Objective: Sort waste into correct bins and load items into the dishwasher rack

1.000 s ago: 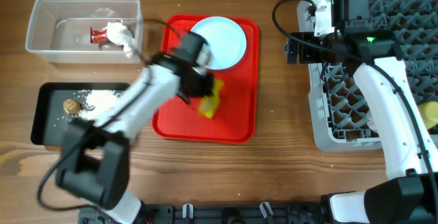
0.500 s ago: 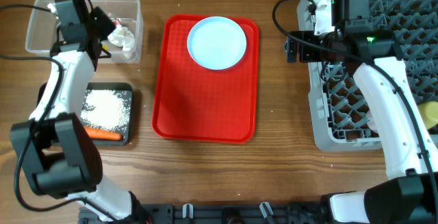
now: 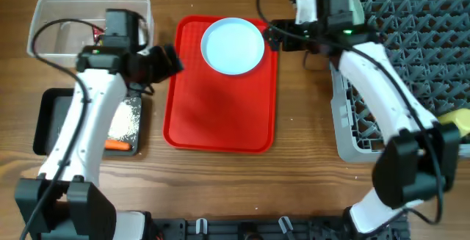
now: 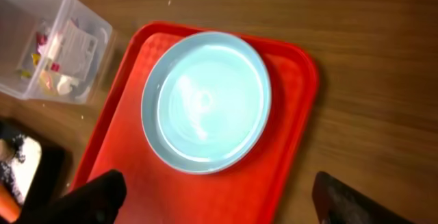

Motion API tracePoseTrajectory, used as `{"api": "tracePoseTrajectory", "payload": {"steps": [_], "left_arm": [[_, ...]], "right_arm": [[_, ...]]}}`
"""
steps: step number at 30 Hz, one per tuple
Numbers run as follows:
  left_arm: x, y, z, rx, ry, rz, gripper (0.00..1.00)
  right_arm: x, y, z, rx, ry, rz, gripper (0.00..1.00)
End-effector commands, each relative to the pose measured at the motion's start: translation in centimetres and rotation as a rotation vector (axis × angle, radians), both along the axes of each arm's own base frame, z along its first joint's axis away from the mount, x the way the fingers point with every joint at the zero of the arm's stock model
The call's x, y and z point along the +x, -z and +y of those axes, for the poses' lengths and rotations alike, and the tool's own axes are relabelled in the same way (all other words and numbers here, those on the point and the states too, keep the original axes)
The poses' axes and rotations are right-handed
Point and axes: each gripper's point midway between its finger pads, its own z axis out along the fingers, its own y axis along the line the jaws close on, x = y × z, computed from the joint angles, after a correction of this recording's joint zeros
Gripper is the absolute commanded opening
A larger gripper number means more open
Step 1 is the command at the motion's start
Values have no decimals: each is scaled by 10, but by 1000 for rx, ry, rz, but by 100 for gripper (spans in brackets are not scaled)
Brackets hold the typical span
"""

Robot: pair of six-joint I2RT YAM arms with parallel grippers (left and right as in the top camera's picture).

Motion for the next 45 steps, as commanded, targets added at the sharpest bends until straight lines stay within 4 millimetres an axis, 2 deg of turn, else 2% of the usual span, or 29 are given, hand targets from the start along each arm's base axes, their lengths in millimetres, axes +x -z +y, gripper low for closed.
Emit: {"api": "tracePoseTrajectory", "payload": {"steps": [1, 2, 7, 9, 13, 15, 17, 18, 20, 21, 25, 27, 29, 32, 33, 34, 36, 38, 40, 42, 45], "left_arm": [[-17, 17, -20, 117, -30, 50, 100], [-22, 21, -30, 141, -32, 55, 100], [-31, 30, -47, 235, -30, 43, 100], [-31, 30, -46, 243, -39, 42, 100], [-30, 29, -42, 262, -46, 33, 100], [-29, 29, -42, 261, -46, 32, 100], [-30, 30, -42, 262, -45, 35, 100], [-30, 30, -42, 262, -45, 35, 100], [-30, 30, -42, 262, -46, 34, 100], [-30, 30, -42, 262, -45, 35, 100], [-30, 30, -42, 262, -45, 35, 100], [-30, 30, -42, 262, -45, 35, 100], [-30, 30, -42, 262, -46, 34, 100], [-30, 30, -42, 262, -46, 34, 100], [-30, 30, -42, 262, -46, 34, 100], [-30, 30, -42, 262, -45, 35, 100], [-30, 30, -42, 262, -45, 35, 100], [-30, 30, -42, 262, -46, 34, 100], [-30, 30, -42, 262, -45, 35, 100], [-30, 30, -42, 262, -45, 35, 100], [-30, 30, -42, 262, -45, 35, 100]], "right_arm": [[3, 41, 26, 8, -11, 74, 85], [8, 63, 32, -13, -12, 87, 82], [31, 106, 36, -47, 14, 62, 68], [38, 125, 34, -54, 52, 71, 61], [45, 149, 28, -84, 91, 76, 46], [48, 160, 24, -106, 112, 79, 43], [47, 166, 24, -109, 112, 86, 41], [48, 168, 24, -109, 112, 86, 34], [50, 166, 25, -104, 112, 74, 11], [51, 165, 25, -102, 112, 69, 4], [54, 161, 24, -92, 124, 59, 4], [60, 146, 18, -82, 137, 33, 4], [72, 94, 5, -58, 162, -59, 4], [76, -18, -37, -42, 209, -258, 3], [74, -41, -51, -47, 231, -298, 4], [63, -105, -107, -138, 334, -434, 4], [51, -146, -158, -302, 425, -545, 4], [36, -177, -211, -561, 526, -619, 4], [25, -190, -251, -802, 609, -615, 4], [13, -193, -281, -985, 670, -566, 4], [7, -193, -301, -1122, 612, -523, 4]]}}
